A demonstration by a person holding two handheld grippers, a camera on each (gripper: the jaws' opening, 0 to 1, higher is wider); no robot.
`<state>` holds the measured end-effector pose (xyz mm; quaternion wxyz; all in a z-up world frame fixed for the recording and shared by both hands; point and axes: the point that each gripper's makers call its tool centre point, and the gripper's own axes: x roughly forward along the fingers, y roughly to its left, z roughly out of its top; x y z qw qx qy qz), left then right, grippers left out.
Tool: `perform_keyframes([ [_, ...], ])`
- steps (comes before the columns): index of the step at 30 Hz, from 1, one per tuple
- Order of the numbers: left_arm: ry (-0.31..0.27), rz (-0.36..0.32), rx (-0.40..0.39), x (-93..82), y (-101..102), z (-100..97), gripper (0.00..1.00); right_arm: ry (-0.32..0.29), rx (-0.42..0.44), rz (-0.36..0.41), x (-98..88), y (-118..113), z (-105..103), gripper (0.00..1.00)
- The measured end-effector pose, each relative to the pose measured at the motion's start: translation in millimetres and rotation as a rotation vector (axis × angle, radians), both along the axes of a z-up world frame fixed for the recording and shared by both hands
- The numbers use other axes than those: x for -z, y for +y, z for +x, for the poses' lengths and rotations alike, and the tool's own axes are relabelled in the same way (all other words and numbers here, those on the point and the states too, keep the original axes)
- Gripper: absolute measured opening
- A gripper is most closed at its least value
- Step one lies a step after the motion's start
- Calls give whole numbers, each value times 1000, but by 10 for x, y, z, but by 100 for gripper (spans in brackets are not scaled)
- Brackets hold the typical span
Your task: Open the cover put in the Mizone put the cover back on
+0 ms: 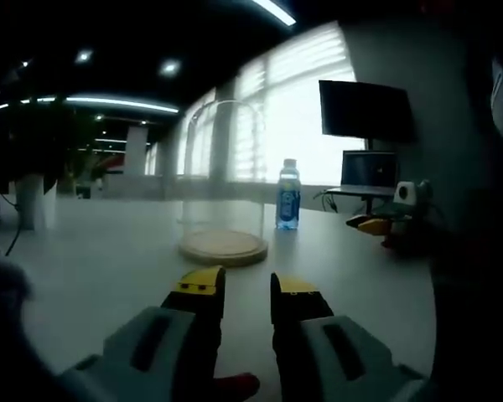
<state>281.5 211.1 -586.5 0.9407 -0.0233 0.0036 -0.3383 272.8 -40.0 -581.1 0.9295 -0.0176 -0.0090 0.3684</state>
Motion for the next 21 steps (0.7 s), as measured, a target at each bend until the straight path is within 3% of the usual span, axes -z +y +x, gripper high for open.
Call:
perform_keyframes([
  [15, -2, -5, -3, 3, 51, 28, 18, -11, -13, 11, -28, 13, -20, 21],
  [21, 0, -28, -12, -72, -88, -61, 22, -3, -2, 8, -13, -4, -1, 21],
])
